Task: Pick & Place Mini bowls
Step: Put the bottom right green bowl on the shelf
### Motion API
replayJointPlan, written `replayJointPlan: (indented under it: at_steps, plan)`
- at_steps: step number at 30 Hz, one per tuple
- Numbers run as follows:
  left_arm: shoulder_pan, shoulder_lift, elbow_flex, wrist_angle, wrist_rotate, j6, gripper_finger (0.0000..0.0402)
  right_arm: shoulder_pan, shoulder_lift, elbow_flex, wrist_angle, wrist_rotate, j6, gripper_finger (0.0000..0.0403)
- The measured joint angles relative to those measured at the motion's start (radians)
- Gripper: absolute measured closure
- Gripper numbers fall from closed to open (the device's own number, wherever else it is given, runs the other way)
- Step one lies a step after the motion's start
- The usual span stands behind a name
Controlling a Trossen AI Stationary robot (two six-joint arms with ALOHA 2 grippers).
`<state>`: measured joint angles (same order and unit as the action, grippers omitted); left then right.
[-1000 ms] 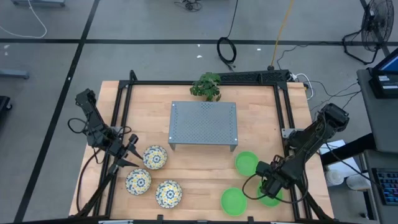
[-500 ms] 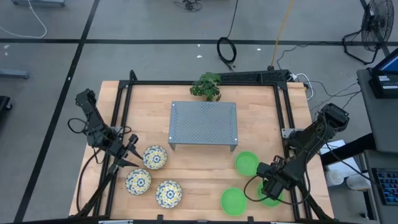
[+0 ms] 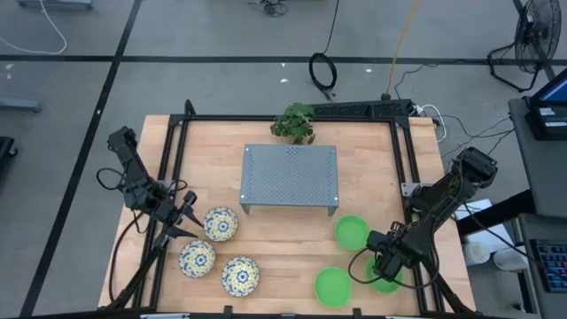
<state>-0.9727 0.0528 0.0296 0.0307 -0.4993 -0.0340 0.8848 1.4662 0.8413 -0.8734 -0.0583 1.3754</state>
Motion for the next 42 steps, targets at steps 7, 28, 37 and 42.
replayJointPlan:
  at_steps: [7, 28, 37, 42]
  plan:
    - [0.0, 0.0, 0.0, 0.0, 0.0, 0.0, 0.0249, -0.001, -0.051, 0.0, 0.023, 0.003, 0.018, 0.0188]
    - [0.0, 0.0, 0.0, 0.0, 0.0, 0.0, 0.0249, 0.0, -0.07, -0.044, 0.041, 0.003, 0.034, 0.0188]
    - [0.0, 0.0, 0.0, 0.0, 0.0, 0.0, 0.0249, 0.0, -0.07, -0.044, 0.096, 0.002, 0.033, 0.0188]
    - [0.0, 0.0, 0.0, 0.0, 0.0, 0.0, 0.0249, 0.0, -0.07, -0.044, 0.092, 0.001, 0.028, 0.0188]
